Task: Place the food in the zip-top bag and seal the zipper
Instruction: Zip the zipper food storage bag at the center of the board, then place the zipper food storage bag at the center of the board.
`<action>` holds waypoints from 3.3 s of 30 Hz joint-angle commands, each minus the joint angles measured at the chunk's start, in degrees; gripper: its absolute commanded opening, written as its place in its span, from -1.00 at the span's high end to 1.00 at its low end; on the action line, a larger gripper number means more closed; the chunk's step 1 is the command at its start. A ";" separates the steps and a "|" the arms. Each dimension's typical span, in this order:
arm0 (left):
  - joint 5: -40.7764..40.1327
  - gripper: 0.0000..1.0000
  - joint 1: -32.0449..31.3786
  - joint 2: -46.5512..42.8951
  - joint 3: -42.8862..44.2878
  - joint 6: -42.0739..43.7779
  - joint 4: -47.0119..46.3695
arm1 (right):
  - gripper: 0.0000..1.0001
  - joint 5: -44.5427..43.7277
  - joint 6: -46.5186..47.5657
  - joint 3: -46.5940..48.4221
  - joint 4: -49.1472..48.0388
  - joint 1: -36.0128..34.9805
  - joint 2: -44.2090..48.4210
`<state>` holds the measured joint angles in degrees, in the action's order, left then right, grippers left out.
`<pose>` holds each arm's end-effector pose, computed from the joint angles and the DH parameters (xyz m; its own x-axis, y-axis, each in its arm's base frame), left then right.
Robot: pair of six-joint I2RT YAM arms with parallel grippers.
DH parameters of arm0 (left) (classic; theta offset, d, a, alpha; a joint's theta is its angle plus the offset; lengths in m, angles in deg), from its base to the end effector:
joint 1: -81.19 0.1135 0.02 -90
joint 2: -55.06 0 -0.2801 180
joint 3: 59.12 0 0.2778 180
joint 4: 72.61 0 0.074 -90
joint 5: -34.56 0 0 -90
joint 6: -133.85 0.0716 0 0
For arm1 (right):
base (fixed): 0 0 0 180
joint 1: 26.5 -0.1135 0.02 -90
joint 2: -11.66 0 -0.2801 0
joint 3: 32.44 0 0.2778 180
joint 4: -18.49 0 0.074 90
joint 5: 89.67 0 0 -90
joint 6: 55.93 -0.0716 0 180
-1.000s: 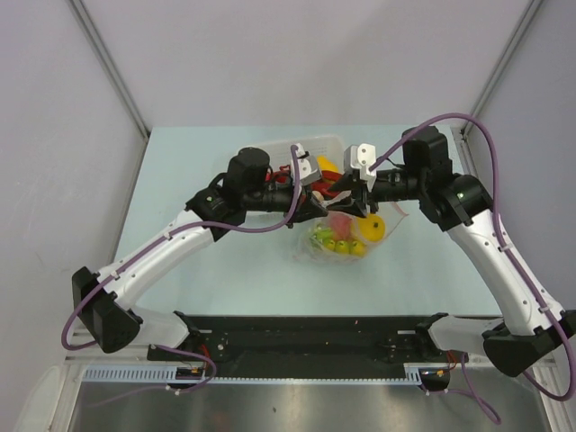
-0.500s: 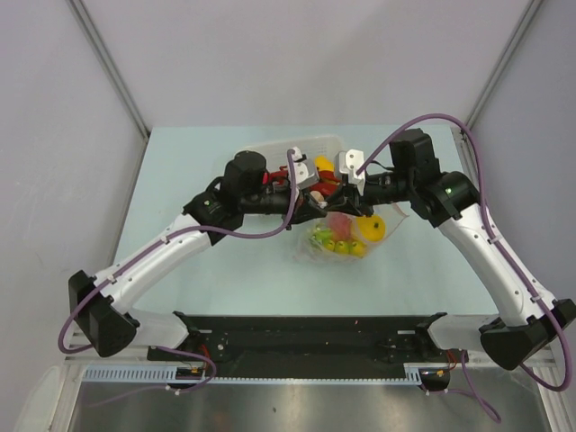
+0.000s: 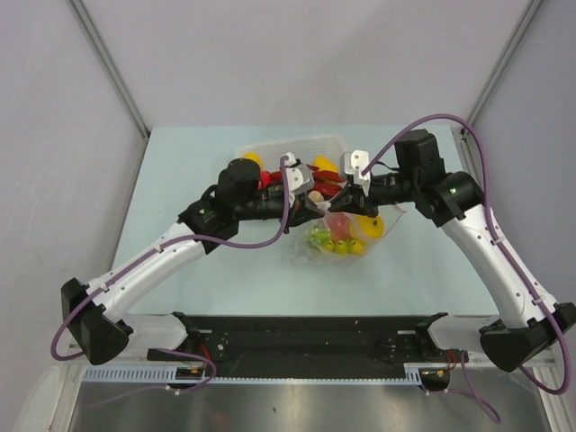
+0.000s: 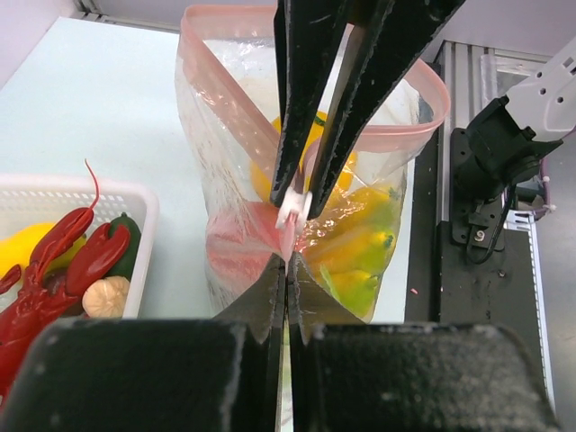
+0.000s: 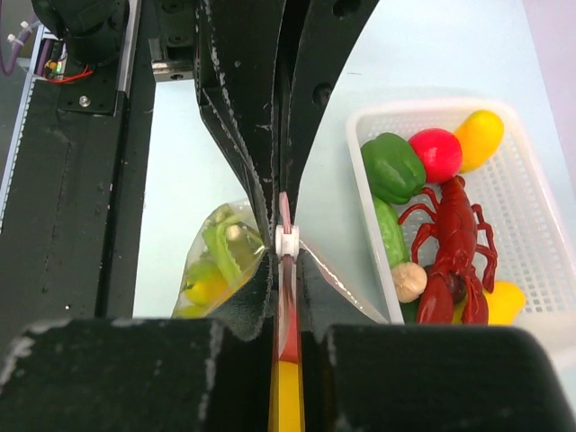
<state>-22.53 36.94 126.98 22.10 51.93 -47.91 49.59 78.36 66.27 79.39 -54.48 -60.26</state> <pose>0.2139 -0.2627 0.3890 -0.0533 0.2166 -0.9748 0.9782 0.2075 -0.0073 0.2227 0.1797 0.4373 0.2462 -0.3853 -0.8894 -0.9616 0.0182 -0.2740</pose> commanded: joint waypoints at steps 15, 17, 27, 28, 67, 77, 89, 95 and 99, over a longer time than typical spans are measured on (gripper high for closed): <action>3.30 0.23 0.75 -4.34 1.02 4.93 -0.73 | 1.00 -1.35 -0.08 0.34 0.36 1.89 3.01; 2.78 -0.09 0.22 -2.84 2.52 5.54 -0.19 | 1.00 -1.27 -0.88 0.34 -0.61 1.45 3.10; 2.34 0.67 -0.14 -1.78 4.55 6.42 0.17 | 1.00 -2.76 -1.40 0.34 -1.05 -0.75 3.54; 2.34 0.94 -0.14 -2.13 4.11 6.86 -0.10 | 1.00 -2.93 -1.40 0.34 -0.96 -0.75 3.63; 0.65 1.00 11.73 -16.81 -10.22 15.03 8.76 | 1.00 -6.01 22.77 -0.19 27.16 25.00 6.35; 8.31 1.00 6.73 -20.33 -14.43 27.25 22.39 | 1.00 -3.73 25.34 -7.39 38.32 16.58 15.31; 6.74 1.00 2.85 -9.35 -20.76 36.83 22.58 | 1.00 -3.02 16.79 -19.17 27.79 5.31 6.27; 1.29 1.00 3.11 -4.69 -24.10 34.12 10.82 | 1.00 -6.88 15.65 -21.11 18.64 5.31 0.47; 0.23 1.00 4.96 -4.50 -24.54 34.20 10.36 | 1.00 -8.82 19.33 -21.11 19.95 8.02 0.38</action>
<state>-18.66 40.02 122.37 -1.63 84.87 -32.76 43.99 94.73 44.74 101.88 -48.89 -60.41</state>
